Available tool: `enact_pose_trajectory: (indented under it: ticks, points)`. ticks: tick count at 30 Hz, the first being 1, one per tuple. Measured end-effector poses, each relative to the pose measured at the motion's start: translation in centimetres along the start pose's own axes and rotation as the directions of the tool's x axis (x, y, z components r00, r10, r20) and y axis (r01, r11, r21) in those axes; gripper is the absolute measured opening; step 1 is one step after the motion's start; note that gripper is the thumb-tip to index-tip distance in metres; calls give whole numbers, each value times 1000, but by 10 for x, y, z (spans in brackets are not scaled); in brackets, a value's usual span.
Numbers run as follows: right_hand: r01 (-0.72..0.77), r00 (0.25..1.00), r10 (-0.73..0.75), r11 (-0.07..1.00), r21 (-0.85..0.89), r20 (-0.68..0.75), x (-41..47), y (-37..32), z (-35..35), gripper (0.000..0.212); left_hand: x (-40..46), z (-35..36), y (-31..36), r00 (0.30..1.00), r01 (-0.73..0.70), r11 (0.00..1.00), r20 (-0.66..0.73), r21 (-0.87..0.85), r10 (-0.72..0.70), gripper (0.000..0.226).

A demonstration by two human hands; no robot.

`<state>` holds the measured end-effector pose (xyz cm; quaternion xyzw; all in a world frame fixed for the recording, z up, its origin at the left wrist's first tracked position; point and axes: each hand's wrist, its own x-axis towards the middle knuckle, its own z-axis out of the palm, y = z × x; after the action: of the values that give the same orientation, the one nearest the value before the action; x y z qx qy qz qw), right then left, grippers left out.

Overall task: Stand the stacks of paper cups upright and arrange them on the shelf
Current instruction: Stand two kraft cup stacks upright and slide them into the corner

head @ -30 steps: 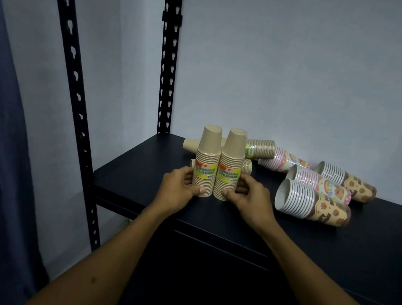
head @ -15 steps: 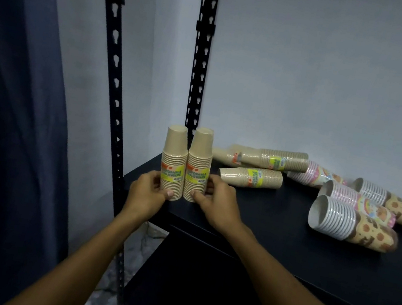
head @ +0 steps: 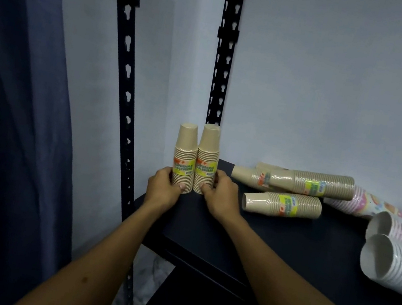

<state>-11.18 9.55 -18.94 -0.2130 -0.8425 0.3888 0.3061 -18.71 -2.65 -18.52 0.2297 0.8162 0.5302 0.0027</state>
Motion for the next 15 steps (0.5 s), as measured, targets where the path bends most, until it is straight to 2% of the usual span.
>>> enact_pose_trajectory:
  ticks: [11, 15]
  points:
    - [-35, 998, 36, 999, 18, -61, 51, 24, 7, 37, 53, 30, -5, 997, -73, 996, 31, 42, 72, 44]
    - [-54, 998, 58, 995, 89, -39, 56, 28, 5, 41, 54, 29, -6, 997, -53, 998, 52, -45, 55, 68]
